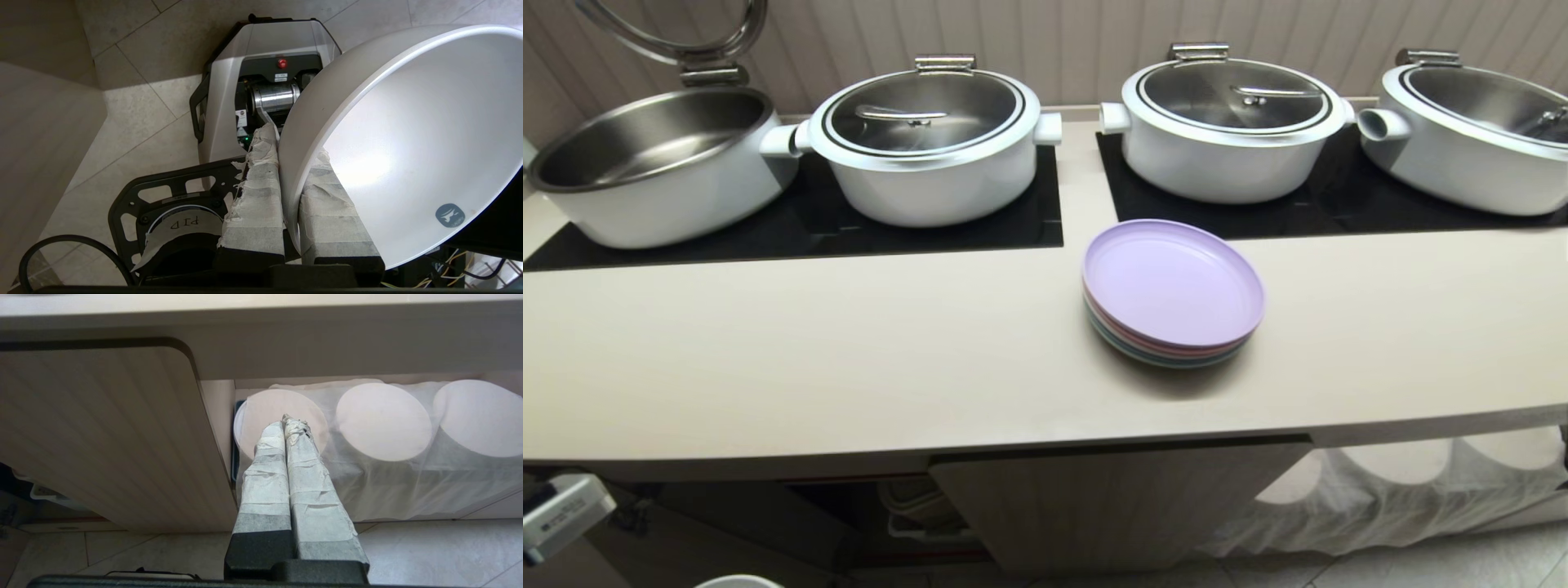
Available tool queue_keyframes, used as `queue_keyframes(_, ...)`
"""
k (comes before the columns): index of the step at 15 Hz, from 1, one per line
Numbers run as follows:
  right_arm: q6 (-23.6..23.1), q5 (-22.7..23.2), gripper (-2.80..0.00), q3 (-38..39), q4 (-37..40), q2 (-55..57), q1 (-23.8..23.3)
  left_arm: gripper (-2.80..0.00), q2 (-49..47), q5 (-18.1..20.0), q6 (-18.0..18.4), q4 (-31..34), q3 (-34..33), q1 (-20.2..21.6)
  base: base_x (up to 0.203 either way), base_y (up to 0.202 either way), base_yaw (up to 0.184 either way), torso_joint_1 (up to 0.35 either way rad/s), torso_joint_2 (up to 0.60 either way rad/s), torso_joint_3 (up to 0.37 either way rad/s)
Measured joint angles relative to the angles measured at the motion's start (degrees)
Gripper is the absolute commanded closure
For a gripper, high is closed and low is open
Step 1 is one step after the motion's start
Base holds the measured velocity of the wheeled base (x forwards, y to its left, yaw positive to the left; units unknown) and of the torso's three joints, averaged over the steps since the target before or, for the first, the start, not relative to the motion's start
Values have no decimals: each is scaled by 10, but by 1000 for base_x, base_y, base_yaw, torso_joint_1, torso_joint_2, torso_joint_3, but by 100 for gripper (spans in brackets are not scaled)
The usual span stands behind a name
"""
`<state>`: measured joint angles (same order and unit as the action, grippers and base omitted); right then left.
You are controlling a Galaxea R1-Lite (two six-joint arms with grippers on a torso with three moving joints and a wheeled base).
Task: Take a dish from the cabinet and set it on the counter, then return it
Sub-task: Put it back into the cabinet
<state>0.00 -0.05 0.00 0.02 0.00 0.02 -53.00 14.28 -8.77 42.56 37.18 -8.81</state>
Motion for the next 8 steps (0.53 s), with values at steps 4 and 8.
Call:
queue_keyframes(4,0,0,0,0,-1,0,0,0,0,-1,0,0,0,-1,0,0,0,-164,349,188)
queue_keyframes(8,0,0,0,0,0,0,0,0,0,-6,0,0,-1,-2,0,0,0,-173,379,204)
